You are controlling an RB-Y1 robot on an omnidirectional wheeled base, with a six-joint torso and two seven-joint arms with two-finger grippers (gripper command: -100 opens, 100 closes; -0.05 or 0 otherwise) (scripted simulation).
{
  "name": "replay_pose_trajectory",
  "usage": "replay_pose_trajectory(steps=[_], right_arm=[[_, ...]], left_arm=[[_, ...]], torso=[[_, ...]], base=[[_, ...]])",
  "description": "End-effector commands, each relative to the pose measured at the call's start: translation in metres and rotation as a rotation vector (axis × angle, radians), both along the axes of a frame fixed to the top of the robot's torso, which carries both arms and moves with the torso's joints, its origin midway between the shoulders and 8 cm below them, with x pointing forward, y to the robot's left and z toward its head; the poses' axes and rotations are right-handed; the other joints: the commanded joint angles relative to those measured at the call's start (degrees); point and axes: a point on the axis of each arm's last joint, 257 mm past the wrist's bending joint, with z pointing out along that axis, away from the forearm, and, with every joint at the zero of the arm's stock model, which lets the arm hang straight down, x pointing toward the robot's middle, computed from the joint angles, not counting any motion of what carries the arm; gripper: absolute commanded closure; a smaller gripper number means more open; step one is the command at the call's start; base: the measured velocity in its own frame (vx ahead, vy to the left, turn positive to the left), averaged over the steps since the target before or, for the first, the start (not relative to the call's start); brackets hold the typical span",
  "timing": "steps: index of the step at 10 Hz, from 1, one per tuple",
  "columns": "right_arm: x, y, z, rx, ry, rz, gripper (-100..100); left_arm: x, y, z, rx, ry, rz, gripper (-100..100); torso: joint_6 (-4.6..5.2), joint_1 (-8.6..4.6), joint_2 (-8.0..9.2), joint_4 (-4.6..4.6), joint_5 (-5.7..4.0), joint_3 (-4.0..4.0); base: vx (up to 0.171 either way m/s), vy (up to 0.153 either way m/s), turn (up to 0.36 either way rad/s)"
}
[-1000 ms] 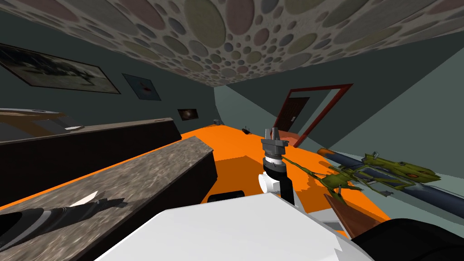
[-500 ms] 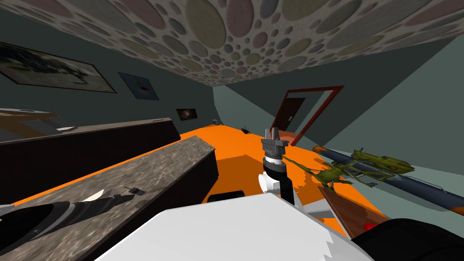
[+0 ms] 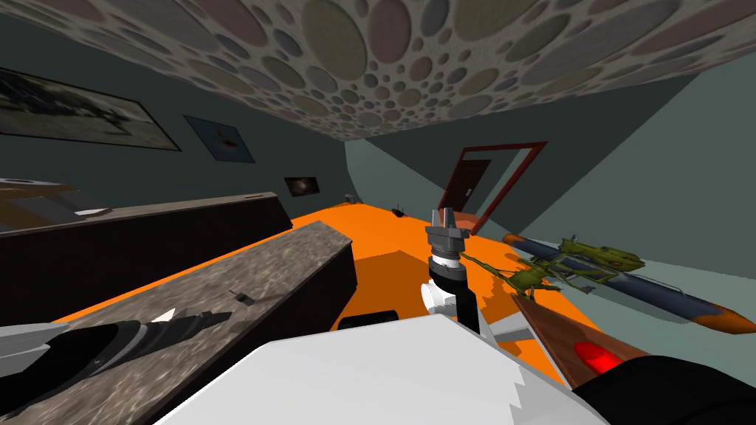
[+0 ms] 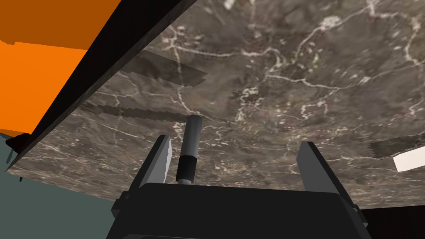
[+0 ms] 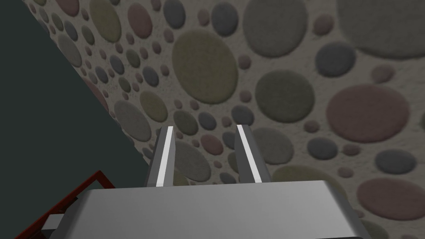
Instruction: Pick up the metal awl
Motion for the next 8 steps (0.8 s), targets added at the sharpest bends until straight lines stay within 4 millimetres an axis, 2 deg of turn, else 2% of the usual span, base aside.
replay_pose_trajectory(steps=[1,4,5,7,8], right_arm=[[0.000,0.000,0.000,0.000,0.000,0.000,0],[0.000,0.000,0.000,0.000,0.000,0.000,0],[0.000,0.000,0.000,0.000,0.000,0.000,0],[0.000,0.000,0.000,0.000,0.000,0.000,0],[0.000,0.000,0.000,0.000,0.000,0.000,0]], left_arm=[[0.003,-0.011,-0.001,0.000,-0.004,0.011,-100],[0.006,-0.024,-0.002,0.002,-0.010,0.020,-100],[0.009,-0.034,-0.002,-0.002,-0.015,0.028,-100],[0.008,-0.034,-0.002,0.000,-0.015,0.026,-100],[0.009,-0.034,-0.002,0.002,-0.016,0.029,100]], torso=[[0.00,0.00,0.00,0.00,0.00,0.00],[0.02,0.00,0.00,0.00,0.00,-0.01],[-0.01,-0.02,-0.02,0.00,0.00,-0.01],[0.00,-0.01,0.01,0.00,0.00,0.01],[-0.01,-0.11,-0.07,-0.01,-0.02,-0.04]], base=[[-0.044,0.080,-0.057],[-0.041,0.058,-0.051],[-0.054,0.057,-0.046],[-0.033,0.039,-0.027],[0.000,0.000,0.000]])
